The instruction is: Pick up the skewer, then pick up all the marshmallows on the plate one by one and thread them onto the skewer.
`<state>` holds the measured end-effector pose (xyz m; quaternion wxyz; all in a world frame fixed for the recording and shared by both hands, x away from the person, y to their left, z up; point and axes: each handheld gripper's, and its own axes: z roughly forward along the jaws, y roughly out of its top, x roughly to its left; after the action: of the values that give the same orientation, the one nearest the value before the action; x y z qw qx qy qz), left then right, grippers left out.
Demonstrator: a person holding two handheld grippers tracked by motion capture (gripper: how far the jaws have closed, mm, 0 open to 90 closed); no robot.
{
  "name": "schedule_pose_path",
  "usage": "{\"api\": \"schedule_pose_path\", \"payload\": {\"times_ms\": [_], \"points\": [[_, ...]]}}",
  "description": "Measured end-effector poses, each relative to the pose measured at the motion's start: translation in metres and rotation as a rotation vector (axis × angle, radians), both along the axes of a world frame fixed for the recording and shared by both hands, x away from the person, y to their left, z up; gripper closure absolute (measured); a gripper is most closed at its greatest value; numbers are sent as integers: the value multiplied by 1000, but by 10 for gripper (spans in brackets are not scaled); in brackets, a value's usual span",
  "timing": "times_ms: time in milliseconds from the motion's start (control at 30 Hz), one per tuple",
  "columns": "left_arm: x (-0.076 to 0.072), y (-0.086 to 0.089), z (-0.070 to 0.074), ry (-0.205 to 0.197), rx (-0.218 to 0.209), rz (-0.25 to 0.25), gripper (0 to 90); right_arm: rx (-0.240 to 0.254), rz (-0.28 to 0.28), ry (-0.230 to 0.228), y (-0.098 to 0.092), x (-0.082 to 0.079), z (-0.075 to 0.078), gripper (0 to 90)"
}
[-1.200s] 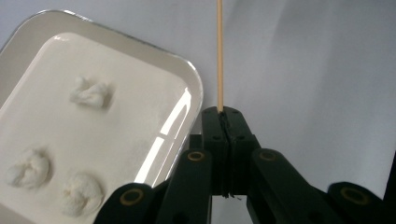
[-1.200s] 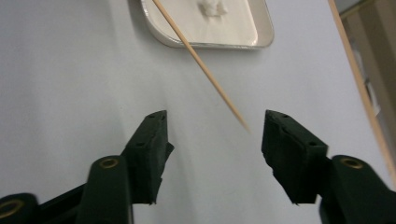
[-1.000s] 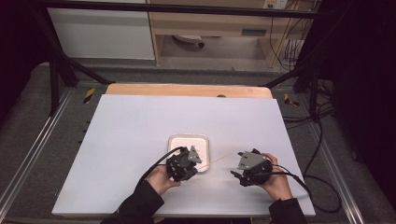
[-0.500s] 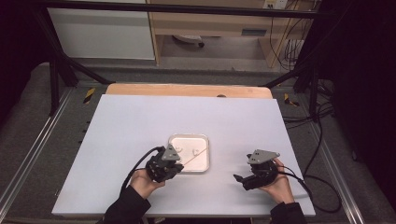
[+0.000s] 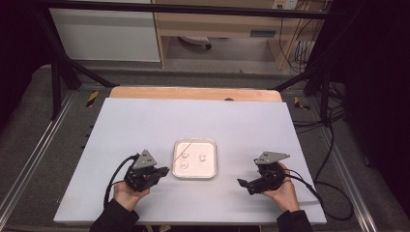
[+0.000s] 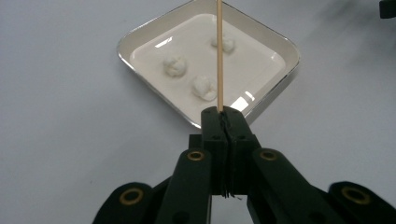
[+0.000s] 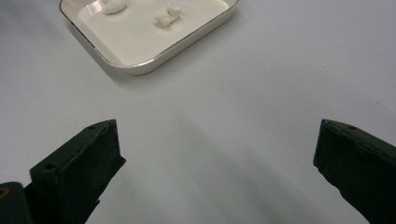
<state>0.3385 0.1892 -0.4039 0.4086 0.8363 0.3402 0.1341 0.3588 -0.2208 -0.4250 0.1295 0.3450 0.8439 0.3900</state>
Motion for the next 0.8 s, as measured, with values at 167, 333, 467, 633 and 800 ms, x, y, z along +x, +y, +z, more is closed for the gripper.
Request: {"api": "schedule_pose_path", "payload": {"times_ms": [167,333,467,633,800], "points": [[-6,16,-5,-10,-27,33,884,16,0,-4,10,2,5,12],[-12,30,-10,-23,-59,55,884,36,-8,-6,21,7,8,8],[-17,39,-14,-40,-83,68,884,54,-8,1,31,11,9,8],[-21,46,-19,-33,-100,77,883,88,-15,14,45,19,10,9],[-22,48,-21,-41,-101,92,883,109,-22,22,66,31,9,12]]}}
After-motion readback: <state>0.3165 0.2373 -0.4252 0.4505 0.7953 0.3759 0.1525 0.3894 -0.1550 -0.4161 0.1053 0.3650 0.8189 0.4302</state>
